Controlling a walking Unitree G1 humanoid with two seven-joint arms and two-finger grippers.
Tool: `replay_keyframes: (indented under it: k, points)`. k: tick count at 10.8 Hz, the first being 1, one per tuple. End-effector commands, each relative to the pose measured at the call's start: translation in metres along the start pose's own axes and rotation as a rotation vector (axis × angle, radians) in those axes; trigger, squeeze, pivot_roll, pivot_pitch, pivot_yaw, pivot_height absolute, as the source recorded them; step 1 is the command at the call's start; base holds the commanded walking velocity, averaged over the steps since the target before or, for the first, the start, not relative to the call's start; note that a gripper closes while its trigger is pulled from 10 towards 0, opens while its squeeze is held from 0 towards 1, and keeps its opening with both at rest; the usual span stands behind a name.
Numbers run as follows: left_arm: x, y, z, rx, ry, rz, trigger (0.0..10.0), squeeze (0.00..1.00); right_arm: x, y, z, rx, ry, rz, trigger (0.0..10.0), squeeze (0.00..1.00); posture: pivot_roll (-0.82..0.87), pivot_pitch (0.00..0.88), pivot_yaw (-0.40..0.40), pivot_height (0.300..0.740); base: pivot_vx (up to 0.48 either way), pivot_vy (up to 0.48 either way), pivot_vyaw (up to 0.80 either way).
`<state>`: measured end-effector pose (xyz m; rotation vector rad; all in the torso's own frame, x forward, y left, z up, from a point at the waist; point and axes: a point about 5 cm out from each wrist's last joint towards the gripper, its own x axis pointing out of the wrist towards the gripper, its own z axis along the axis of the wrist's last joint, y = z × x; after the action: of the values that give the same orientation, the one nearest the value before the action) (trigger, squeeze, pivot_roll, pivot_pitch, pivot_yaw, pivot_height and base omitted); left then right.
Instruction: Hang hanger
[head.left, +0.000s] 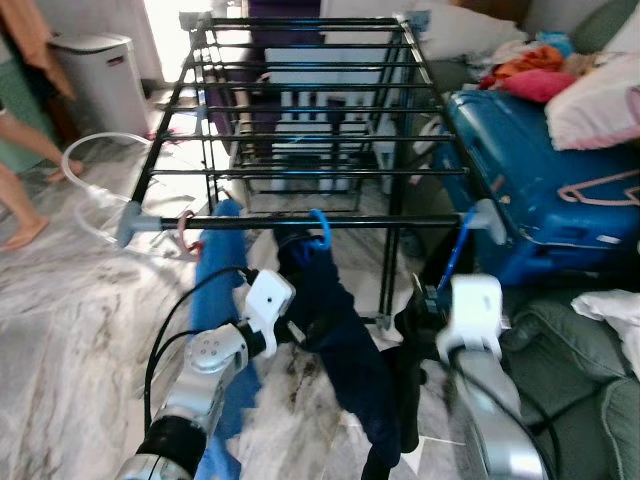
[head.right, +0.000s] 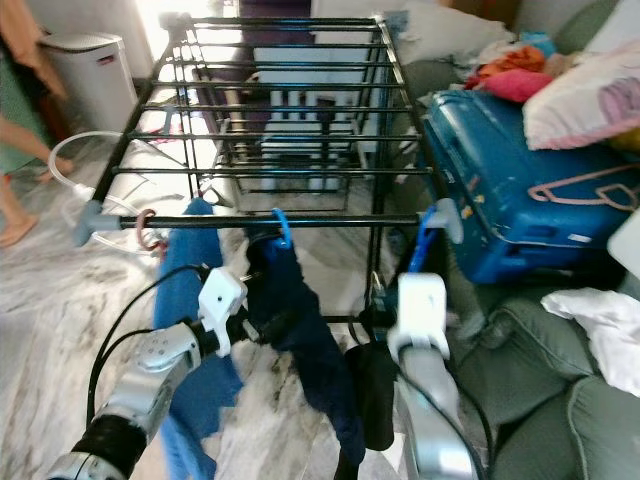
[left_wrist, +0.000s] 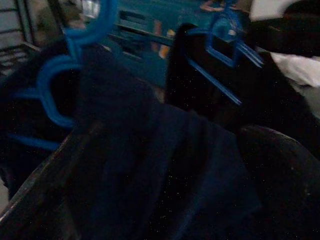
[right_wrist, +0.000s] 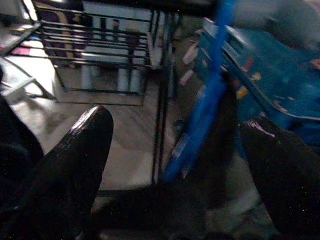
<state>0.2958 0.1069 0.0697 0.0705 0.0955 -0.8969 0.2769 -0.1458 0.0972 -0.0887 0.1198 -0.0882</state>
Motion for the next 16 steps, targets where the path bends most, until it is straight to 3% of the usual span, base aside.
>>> replay_keyframes:
  k: [1, 3, 5, 7, 9, 11, 16]
  points:
    - [-0.004, 0.002, 0.002, 0.006, -0.001, -0.027, 10.0, 0.00, 0.004, 0.002, -0.010, 0.020, 0.085, -0.001, 10.0, 0.00, 0.01, 0.060, -0.031, 0.740, 0.000, 0.000, 0.00]
    - [-0.005, 0.006, 0.002, 0.014, 0.006, -0.004, 10.0, 0.00, 0.006, 0.004, -0.030, 0.067, 0.203, 0.013, 10.0, 0.00, 0.02, 0.061, -0.030, 0.740, 0.000, 0.000, 0.00]
    - [-0.005, 0.000, 0.000, 0.003, 0.012, -0.026, 10.0, 0.00, 0.002, 0.001, -0.055, 0.151, 0.327, 0.006, 10.0, 0.00, 0.01, 0.062, -0.024, 0.740, 0.000, 0.000, 0.00]
    - [-0.004, 0.001, 0.000, 0.002, 0.016, -0.030, 10.0, 0.00, -0.003, -0.017, -0.058, 0.123, 0.334, -0.067, 10.0, 0.00, 0.00, 0.064, -0.019, 0.740, 0.000, 0.000, 0.00]
    - [-0.003, 0.002, -0.002, -0.004, 0.022, -0.021, 10.0, 0.00, -0.010, -0.041, -0.055, 0.015, 0.299, -0.147, 10.0, 0.00, -0.01, 0.061, -0.013, 0.740, 0.000, 0.000, 0.00]
    - [0.000, -0.003, -0.004, -0.012, 0.022, -0.030, 10.0, 0.00, -0.012, -0.060, -0.054, 0.000, 0.296, -0.175, 10.0, 0.00, -0.02, 0.059, -0.005, 0.740, 0.000, 0.000, 0.00]
    - [0.001, -0.002, -0.002, -0.012, 0.024, -0.019, 10.0, 0.00, 0.008, -0.073, -0.050, -0.024, 0.314, -0.056, 10.0, 0.00, 0.00, 0.065, -0.014, 0.740, 0.000, 0.000, 0.00]
